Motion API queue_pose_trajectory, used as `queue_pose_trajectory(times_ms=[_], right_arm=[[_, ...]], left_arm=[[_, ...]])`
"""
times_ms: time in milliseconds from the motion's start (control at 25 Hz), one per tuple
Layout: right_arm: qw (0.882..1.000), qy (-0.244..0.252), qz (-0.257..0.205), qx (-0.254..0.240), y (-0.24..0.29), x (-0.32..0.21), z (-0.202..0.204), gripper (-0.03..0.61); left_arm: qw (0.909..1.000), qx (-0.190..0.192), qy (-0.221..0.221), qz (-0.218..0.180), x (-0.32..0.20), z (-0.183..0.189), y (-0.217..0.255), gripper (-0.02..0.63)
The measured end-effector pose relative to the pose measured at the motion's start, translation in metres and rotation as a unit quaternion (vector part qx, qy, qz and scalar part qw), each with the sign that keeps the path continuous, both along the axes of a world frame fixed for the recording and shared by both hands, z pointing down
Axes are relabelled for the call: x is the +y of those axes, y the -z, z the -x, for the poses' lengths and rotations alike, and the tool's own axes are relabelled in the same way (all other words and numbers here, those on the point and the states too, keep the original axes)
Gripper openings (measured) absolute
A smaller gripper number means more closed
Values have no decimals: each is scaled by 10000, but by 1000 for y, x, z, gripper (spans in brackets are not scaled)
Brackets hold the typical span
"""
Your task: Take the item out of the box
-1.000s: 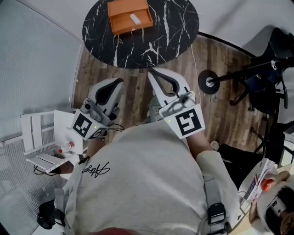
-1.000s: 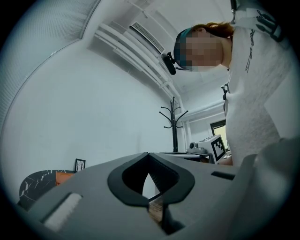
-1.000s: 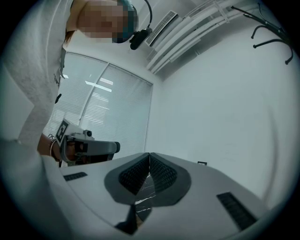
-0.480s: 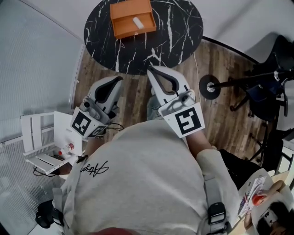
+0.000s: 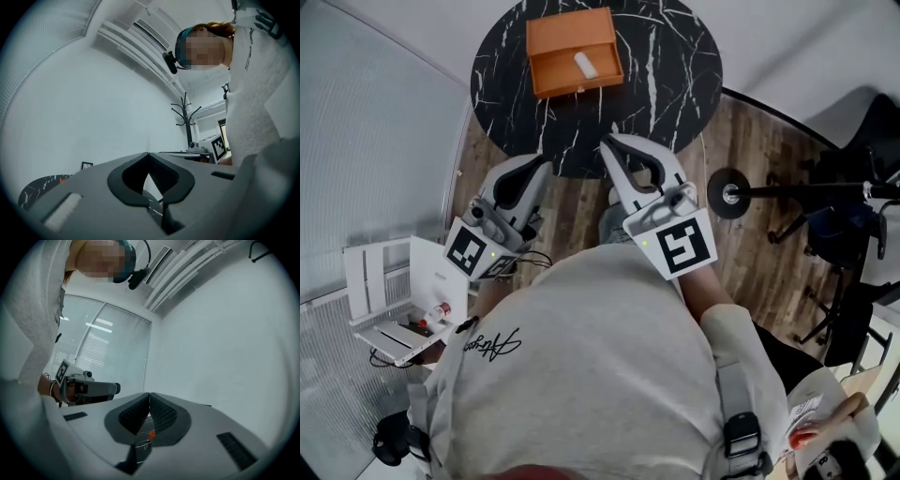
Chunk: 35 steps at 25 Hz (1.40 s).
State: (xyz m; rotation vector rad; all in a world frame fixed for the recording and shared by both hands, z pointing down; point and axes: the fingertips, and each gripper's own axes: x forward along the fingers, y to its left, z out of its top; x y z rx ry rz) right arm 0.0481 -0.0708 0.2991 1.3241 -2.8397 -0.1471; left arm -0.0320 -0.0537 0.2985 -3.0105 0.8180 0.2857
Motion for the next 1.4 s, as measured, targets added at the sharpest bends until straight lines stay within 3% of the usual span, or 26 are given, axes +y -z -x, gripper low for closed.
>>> queue_pose_trajectory(times_ms=[880,1400], right_arm=[[9990,445,40,64,4,-131,-12,9],[9978,620,214,60,-12,-184,-20,9]], left_arm=[[9992,0,384,57,-127,-13,4,3],[9975,-58,707,54,-175,-17,-3,3]])
